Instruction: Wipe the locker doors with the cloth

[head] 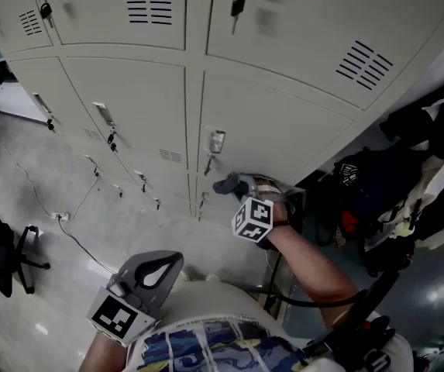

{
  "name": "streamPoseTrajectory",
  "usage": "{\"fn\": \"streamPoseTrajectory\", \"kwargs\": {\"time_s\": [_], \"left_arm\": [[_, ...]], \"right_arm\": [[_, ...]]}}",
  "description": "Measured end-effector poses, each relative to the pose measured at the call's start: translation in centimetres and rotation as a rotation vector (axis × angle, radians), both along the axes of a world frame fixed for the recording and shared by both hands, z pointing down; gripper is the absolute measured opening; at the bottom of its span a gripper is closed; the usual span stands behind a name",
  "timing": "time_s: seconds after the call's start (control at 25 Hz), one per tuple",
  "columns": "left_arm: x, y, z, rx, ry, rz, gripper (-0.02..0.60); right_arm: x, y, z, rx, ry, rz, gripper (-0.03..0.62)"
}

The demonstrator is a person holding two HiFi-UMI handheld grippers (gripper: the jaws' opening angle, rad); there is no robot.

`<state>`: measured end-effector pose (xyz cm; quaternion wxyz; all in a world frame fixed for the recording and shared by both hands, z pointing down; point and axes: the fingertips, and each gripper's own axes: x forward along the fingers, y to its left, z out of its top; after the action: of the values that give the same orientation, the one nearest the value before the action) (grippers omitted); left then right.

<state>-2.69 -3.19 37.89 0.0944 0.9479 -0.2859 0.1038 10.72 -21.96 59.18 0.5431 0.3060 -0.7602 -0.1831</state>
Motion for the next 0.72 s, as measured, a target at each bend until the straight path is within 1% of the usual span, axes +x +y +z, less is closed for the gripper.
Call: {"fn": "streamPoseTrajectory", "kwargs": {"time_s": [0.16, 0.24, 0.32, 0.36, 0.4, 0.48, 0.6, 0.72], "left_arm": [[-0.1, 0.2, 0.1, -0.004, 0.001, -0.006, 0.002], [-0.1, 0.3, 0.0, -0.003, 0.004, -0.007, 0.002], [-0.3, 0.3, -0.1, -0.002, 0.008, -0.009, 0.002], [-0.3, 0.3, -0.1, -0.001, 0.011, -0.010, 0.002], [-0.3, 0.3, -0.1, -0.001, 0.015, -0.011, 0.002], [-0.3, 0.2, -0.1, -0.003, 0.026, -0.011, 0.002], [0.0, 0.0, -0.1, 0.000, 0.035, 0.006, 0.002], [0.6, 0.0, -0.3, 0.015, 0.046, 0.030, 0.002]], "right_arm": [[0.1, 0.1, 3.1, -0.064, 0.016, 0.010, 0.109], [0.2, 0.3, 3.6, -0.089, 0.019, 0.013, 0.109], [0.1, 0.7, 2.5, -0.093, 0.016, 0.008, 0.110], [0.0, 1.1, 1.1, -0.080, 0.010, 0.002, 0.110], [-0.2, 1.5, -0.9, -0.056, -0.001, -0.007, 0.110], [-0.7, 2.2, -6.3, 0.023, -0.036, -0.032, 0.110], [-1.8, 2.8, -15.6, 0.185, -0.084, -0.082, 0.110], [-2.6, 3.2, -24.5, 0.353, -0.121, -0.097, 0.110]]}}
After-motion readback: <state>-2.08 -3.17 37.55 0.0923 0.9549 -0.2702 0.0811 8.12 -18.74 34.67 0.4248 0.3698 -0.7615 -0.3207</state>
